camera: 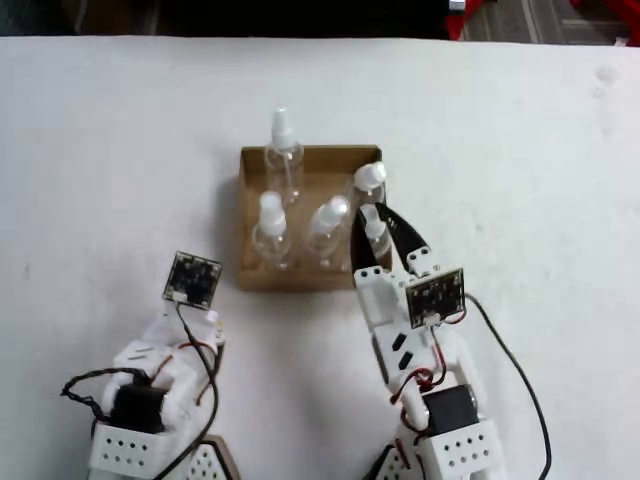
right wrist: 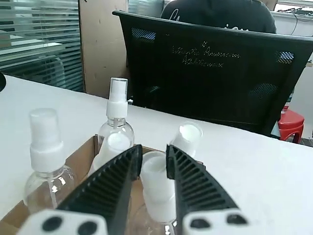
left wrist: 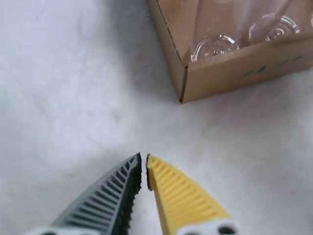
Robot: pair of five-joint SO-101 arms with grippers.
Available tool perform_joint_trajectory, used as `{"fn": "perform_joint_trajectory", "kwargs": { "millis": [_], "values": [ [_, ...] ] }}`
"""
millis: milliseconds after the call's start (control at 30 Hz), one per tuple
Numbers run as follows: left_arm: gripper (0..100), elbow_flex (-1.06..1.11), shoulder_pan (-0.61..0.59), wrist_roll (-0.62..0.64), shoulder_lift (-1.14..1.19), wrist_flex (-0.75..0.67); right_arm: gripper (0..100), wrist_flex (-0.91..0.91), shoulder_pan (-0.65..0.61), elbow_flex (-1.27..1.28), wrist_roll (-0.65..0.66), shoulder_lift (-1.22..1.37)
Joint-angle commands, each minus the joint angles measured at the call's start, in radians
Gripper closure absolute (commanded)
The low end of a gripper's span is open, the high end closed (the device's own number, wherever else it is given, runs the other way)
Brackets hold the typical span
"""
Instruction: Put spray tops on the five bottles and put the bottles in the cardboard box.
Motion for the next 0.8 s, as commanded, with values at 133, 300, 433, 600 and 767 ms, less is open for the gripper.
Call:
{"fn": "perform_joint_trajectory", "kwargs": {
  "millis": [133,300,433,600,767],
  "values": [
    [98,0.002,-0.004,-0.012,-0.007,0.008,98.3,0.048,-0.008,0.011,0.008,0.013],
    [98,0.002,-0.005,-0.012,-0.007,0.008,98.3,0.048,-0.007,0.011,0.008,0.013],
    [98,0.002,-0.008,-0.012,-0.007,0.008,98.1,0.048,-0.007,0.011,0.008,0.013],
    [98,0.002,-0.002,-0.012,-0.007,0.008,98.0,0.050,-0.007,0.011,0.008,0.005],
    [98,0.002,-0.002,-0.012,-0.007,0.008,94.3,0.050,-0.007,0.011,0.006,0.004]
  ]
}}
